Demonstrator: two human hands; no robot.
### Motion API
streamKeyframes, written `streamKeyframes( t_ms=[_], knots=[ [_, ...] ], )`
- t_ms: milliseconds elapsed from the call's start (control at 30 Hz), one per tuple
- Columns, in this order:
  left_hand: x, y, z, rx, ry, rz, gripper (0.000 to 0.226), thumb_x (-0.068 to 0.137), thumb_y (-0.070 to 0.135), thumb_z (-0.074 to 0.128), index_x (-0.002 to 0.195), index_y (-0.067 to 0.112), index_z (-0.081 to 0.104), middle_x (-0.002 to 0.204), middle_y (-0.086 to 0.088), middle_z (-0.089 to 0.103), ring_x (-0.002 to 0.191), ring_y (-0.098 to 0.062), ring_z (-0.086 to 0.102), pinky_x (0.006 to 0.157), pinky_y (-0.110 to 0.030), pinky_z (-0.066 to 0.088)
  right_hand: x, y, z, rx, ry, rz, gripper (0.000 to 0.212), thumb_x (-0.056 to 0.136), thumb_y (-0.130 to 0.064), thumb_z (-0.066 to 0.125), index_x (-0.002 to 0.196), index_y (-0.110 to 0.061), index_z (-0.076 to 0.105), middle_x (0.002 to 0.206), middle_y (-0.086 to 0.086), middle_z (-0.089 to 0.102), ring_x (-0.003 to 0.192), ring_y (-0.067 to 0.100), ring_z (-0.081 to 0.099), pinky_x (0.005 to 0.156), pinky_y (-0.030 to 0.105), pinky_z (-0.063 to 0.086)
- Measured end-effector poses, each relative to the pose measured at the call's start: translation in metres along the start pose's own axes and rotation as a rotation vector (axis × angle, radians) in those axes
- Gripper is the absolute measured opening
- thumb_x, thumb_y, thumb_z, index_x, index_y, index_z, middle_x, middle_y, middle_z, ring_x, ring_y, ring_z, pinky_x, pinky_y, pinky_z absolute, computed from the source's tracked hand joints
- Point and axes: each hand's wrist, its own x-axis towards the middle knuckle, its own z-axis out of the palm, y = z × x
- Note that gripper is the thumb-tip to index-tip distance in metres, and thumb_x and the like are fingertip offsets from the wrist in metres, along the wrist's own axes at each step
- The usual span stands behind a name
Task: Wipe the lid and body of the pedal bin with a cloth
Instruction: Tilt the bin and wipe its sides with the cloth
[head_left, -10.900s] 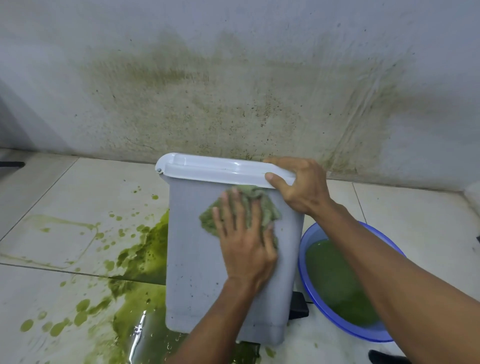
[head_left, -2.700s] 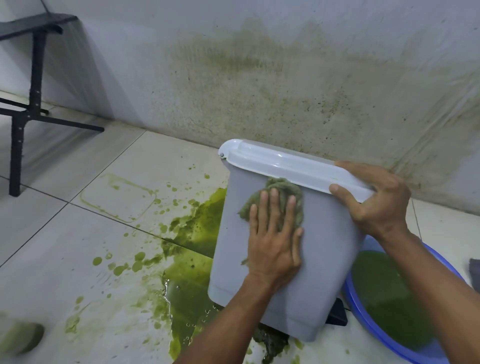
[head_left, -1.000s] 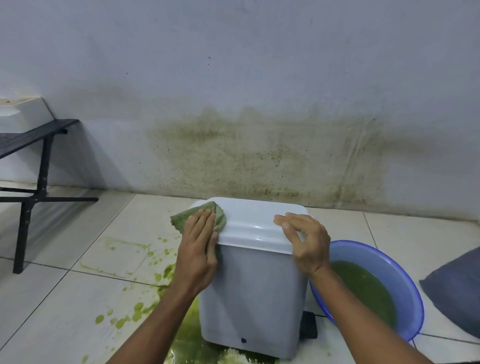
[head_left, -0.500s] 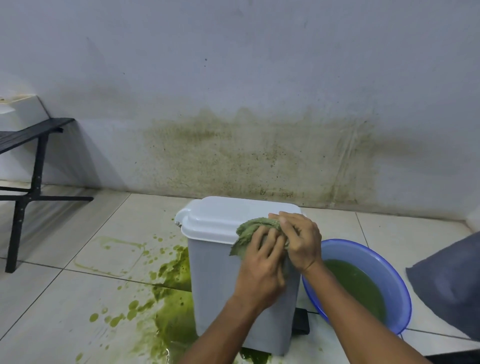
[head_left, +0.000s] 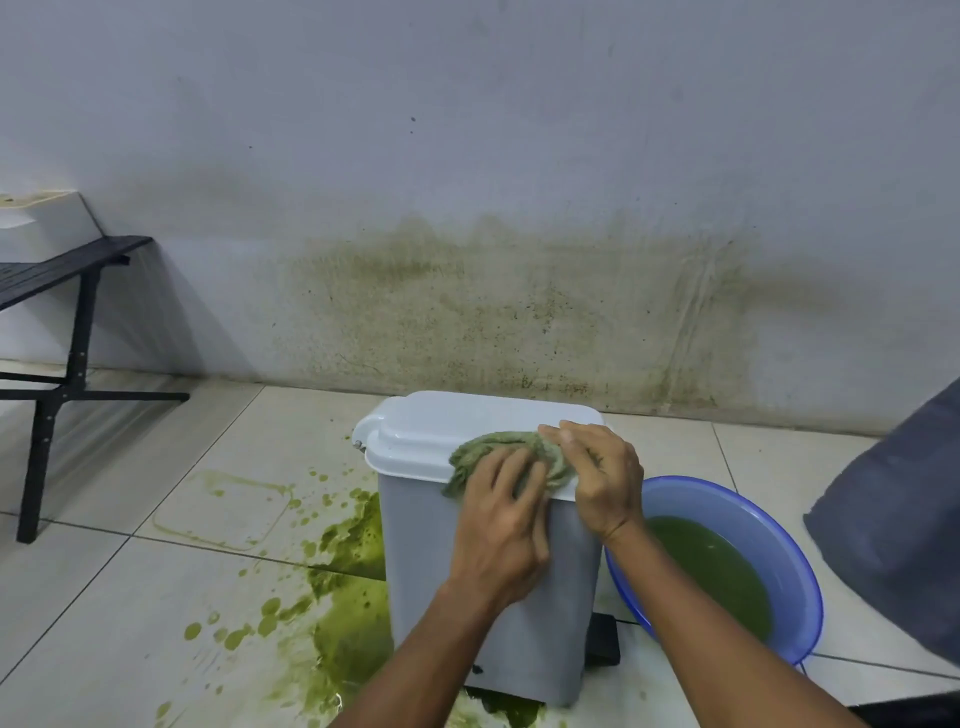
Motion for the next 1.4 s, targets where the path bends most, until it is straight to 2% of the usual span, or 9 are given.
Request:
streamKeyframes(
  t_ms=[167, 400, 500, 567, 667, 867, 1033, 1200, 1400],
  knots=[
    [0.009, -0.018, -0.003, 0.137, -0.069, -0.059, 0.049, 0.107, 0.033, 0.034, 0.138, 0.007, 0.062, 0.142, -0.016, 0.058, 0.138, -0.035, 0.047, 0.117, -0.048, 0.035, -0.003, -0.003, -0.001, -0.004, 0.038, -0.017, 0.047, 0.087, -0.055, 0.041, 0.1, -0.03, 0.079, 0.106, -0.011, 0.074, 0.109, 0.009, 0.064, 0.092, 0.029, 0.047],
    [0.064, -0.091, -0.044, 0.221, -0.252, -0.221, 0.047, 0.103, 0.033, 0.035, 0.098, 0.012, 0.077, 0.102, -0.004, 0.073, 0.098, -0.029, 0.061, 0.092, -0.043, 0.045, -0.009, -0.005, 0.004, -0.103, 0.086, -0.065, 0.033, 0.086, -0.047, 0.05, 0.095, -0.034, 0.079, 0.099, -0.025, 0.071, 0.107, 0.002, 0.064, 0.094, 0.03, 0.049],
    [0.049, -0.108, -0.054, 0.129, -0.15, -0.379, 0.041, 0.102, 0.031, 0.036, 0.091, 0.01, 0.07, 0.1, -0.004, 0.07, 0.099, -0.029, 0.059, 0.094, -0.045, 0.046, -0.017, -0.005, 0.007, -0.136, 0.149, -0.116, 0.03, 0.083, -0.041, 0.053, 0.093, -0.03, 0.08, 0.097, -0.026, 0.07, 0.103, 0.005, 0.066, 0.096, 0.023, 0.046],
    [0.033, -0.088, -0.048, 0.021, 0.005, -0.616, 0.042, 0.102, 0.034, 0.035, 0.113, 0.009, 0.067, 0.124, -0.007, 0.065, 0.121, -0.031, 0.052, 0.114, -0.048, 0.036, -0.02, -0.006, 0.007, -0.143, 0.179, -0.142, 0.029, 0.082, -0.04, 0.054, 0.092, -0.03, 0.079, 0.096, -0.026, 0.069, 0.101, 0.003, 0.065, 0.095, 0.015, 0.043],
    [0.031, -0.051, -0.032, 0.026, 0.084, -0.842, 0.061, 0.101, 0.04, 0.031, 0.149, 0.005, 0.046, 0.159, -0.015, 0.038, 0.15, -0.033, 0.024, 0.127, -0.047, 0.01, -0.018, -0.009, 0.007, -0.157, 0.171, -0.155, 0.03, 0.081, -0.04, 0.055, 0.093, -0.029, 0.079, 0.096, -0.025, 0.068, 0.102, 0.006, 0.067, 0.094, 0.025, 0.048],
    [0.033, -0.041, -0.026, 0.157, -0.051, -0.791, 0.064, 0.102, 0.04, 0.024, 0.154, 0.005, 0.039, 0.164, -0.016, 0.029, 0.154, -0.036, 0.015, 0.126, -0.052, 0.005, -0.024, -0.011, 0.005, -0.163, 0.158, -0.2, 0.032, 0.08, -0.038, 0.055, 0.096, -0.025, 0.079, 0.1, -0.02, 0.069, 0.103, 0.016, 0.069, 0.096, 0.035, 0.05],
    [0.058, -0.065, -0.04, 0.131, -0.146, -0.962, 0.054, 0.107, 0.029, 0.029, 0.155, 0.005, 0.034, 0.166, -0.015, 0.024, 0.153, -0.038, 0.014, 0.126, -0.05, 0.008, -0.025, -0.014, 0.005, -0.171, 0.163, -0.206, 0.032, 0.08, -0.037, 0.056, 0.095, -0.022, 0.08, 0.1, -0.017, 0.069, 0.102, 0.018, 0.07, 0.095, 0.037, 0.051],
    [0.042, -0.021, -0.026, 0.176, -0.056, -0.84, 0.059, 0.101, 0.028, 0.026, 0.151, 0.001, 0.042, 0.161, -0.026, 0.032, 0.152, -0.047, 0.02, 0.125, -0.058, 0.011, -0.027, -0.016, 0.007, -0.192, 0.18, -0.227, 0.032, 0.08, -0.035, 0.055, 0.094, -0.021, 0.08, 0.099, -0.017, 0.069, 0.101, 0.018, 0.07, 0.091, 0.035, 0.052],
    [0.034, -0.002, -0.023, 0.107, -0.092, -0.74, 0.065, 0.103, 0.035, 0.014, 0.16, 0.009, 0.027, 0.169, -0.022, 0.009, 0.157, -0.041, -0.002, 0.124, -0.048, -0.015, -0.029, -0.011, 0.006, -0.194, 0.163, -0.25, 0.035, 0.083, -0.035, 0.054, 0.097, -0.017, 0.08, 0.101, -0.004, 0.075, 0.104, 0.022, 0.07, 0.092, 0.043, 0.053]
  ],
)
